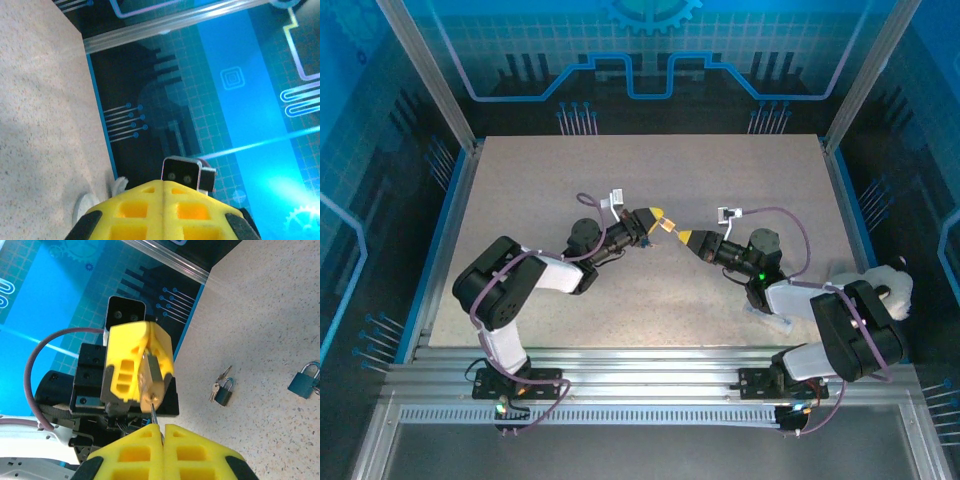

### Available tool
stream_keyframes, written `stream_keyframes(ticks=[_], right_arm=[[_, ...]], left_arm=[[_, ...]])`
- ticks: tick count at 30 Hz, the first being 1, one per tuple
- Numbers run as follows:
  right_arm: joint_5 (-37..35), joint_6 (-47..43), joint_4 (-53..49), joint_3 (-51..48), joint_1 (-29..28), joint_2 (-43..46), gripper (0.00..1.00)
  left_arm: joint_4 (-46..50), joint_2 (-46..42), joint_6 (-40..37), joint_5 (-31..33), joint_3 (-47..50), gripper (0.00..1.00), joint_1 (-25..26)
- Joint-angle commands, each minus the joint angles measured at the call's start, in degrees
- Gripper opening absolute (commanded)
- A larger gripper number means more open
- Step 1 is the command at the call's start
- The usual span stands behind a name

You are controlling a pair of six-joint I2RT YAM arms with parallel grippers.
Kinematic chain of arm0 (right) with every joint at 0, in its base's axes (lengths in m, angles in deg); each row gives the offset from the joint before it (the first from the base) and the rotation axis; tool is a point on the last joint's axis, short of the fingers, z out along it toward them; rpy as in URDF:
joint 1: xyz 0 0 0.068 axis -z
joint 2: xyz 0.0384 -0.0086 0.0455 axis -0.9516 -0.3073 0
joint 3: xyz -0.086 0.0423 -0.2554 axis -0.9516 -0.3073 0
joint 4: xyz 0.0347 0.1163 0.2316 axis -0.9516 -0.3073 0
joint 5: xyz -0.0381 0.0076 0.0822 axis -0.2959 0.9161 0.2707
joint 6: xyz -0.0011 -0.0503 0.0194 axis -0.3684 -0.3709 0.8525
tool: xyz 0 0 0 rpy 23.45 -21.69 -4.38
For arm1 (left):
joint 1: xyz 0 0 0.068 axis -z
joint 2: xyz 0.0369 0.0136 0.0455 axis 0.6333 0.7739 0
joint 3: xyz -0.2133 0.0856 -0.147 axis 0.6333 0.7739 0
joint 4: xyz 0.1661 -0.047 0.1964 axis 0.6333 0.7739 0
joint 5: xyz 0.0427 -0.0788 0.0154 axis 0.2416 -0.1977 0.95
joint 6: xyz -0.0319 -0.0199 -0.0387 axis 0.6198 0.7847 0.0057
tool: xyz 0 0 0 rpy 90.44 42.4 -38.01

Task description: Lock with the key

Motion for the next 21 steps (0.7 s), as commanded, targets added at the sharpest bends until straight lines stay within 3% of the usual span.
stream_keyframes(ticks=[1, 14, 21], right_arm=[[1.3, 0.0, 1.6, 0.9, 0.5, -0.5, 0.00], [1.0, -0.2, 1.0, 0.7, 0.9, 0.1, 0.00], [-2.5, -5.4, -8.9, 0.7, 1.9, 6.1, 0.00]], left_arm=[[-3.3, -2.2, -0.9, 1.6, 0.6, 0.00, -0.6], [-3.2, -2.3, -0.7, 1.1, 1.2, 0.00, -1.4], [-3.2, -0.8, 0.6, 0.1, 2.2, 0.00, -2.9]])
